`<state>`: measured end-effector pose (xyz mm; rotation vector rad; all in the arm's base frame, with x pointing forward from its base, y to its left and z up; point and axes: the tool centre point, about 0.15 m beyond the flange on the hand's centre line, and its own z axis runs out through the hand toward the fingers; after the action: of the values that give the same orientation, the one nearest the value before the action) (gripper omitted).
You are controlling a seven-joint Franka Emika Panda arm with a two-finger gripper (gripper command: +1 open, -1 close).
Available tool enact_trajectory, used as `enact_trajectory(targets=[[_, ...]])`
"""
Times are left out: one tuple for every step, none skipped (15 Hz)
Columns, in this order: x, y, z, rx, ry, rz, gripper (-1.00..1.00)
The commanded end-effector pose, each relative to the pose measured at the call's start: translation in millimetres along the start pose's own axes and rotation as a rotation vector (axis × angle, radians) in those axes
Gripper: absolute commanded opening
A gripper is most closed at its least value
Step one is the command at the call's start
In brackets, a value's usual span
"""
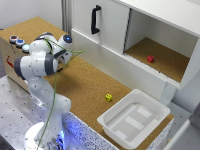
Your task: Go open the drawer
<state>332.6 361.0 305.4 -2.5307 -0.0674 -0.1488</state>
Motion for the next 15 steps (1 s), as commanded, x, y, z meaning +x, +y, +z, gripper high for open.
enact_trajectory(targets=[[-0.3, 17.1, 15.6, 0.119, 0.035, -0.006, -1.00], [-0.6, 21.6, 13.4, 0.118, 0.040, 0.004, -1.00], [0.0, 26.4, 10.1, 0.114, 0.045, 0.011, -1.00], [2.0, 32.8, 5.2, 0.116, 0.050, 0.023, -1.00], [5.1, 40.6, 0.7, 0.121, 0.054, 0.036, -1.00], [8.4, 49.0, -3.1, 0.128, 0.058, 0.048, -1.00], [11.5, 56.5, -6.7, 0.129, 0.055, 0.051, -1.00], [14.2, 63.7, -11.0, 0.130, 0.054, 0.046, -1.00], [16.6, 71.3, -14.5, 0.130, 0.052, 0.044, -1.00], [18.3, 81.3, -17.5, 0.129, 0.047, 0.052, -1.00], [18.8, 88.8, -20.3, 0.129, 0.045, 0.050, -1.00], [18.4, 95.7, -22.5, 0.126, 0.042, 0.056, -1.00], [17.7, 103.2, -24.5, 0.126, 0.039, 0.058, -1.00], [17.3, 112.0, -25.9, 0.130, 0.034, 0.066, -1.00], [16.8, 120.3, -27.7, 0.128, 0.031, 0.076, -1.00]])
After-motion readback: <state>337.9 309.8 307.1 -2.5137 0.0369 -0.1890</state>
